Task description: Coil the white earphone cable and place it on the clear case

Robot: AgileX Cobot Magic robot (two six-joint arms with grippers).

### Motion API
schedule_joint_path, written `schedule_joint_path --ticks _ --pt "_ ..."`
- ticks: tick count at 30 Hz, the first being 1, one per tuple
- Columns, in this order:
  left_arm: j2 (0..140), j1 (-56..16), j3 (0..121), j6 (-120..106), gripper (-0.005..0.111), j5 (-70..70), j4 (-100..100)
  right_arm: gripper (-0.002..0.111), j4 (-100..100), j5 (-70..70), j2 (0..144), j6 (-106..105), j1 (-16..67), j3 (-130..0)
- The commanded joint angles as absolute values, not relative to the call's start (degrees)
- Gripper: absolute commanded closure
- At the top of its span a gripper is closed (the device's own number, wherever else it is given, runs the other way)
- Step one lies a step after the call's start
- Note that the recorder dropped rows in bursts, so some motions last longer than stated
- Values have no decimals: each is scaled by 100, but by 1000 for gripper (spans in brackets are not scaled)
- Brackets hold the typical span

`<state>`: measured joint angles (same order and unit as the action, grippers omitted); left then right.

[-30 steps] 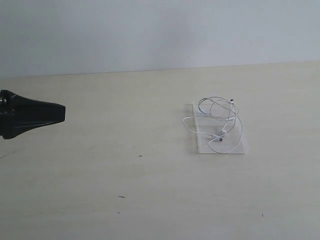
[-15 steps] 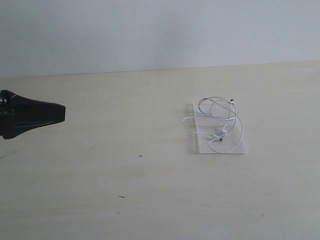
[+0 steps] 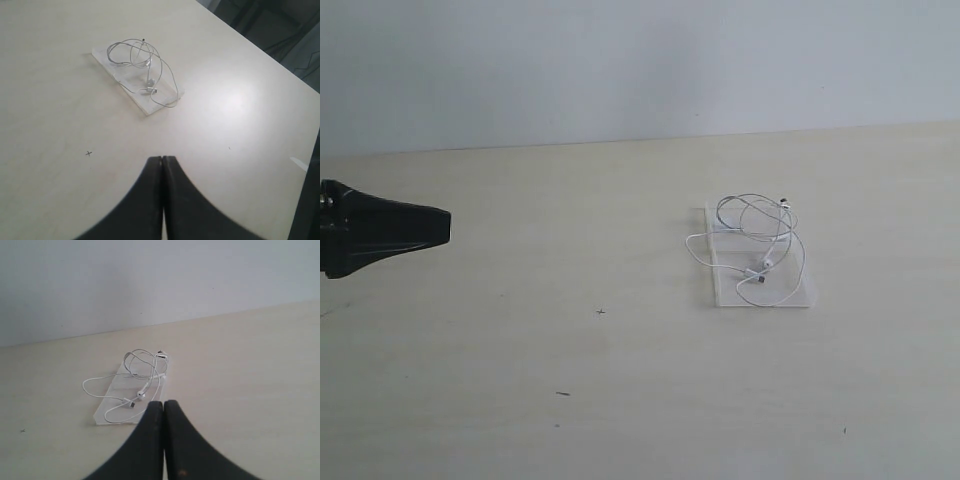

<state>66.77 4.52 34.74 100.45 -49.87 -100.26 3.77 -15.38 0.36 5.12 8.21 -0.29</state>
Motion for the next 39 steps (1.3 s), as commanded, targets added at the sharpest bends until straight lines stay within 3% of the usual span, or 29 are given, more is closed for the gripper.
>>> schedule_joint_path --ticks 1,25,29,35,39 --pt "6670 462 3463 10058 107 -4959 -9995 108 433 -1526 0 527 747 0" --pt "6539 462 3463 10058 107 -4961 -9995 108 447 -1526 0 552 690 0" --pt "5268 462 3442 9735 107 -4084 -9995 108 437 -1526 0 552 690 0" --pt "1010 462 3265 11369 107 -1288 -9833 108 437 -1526 0 552 690 0" --pt "0 462 2993 12173 107 -304 -8996 108 437 -1526 0 552 690 0"
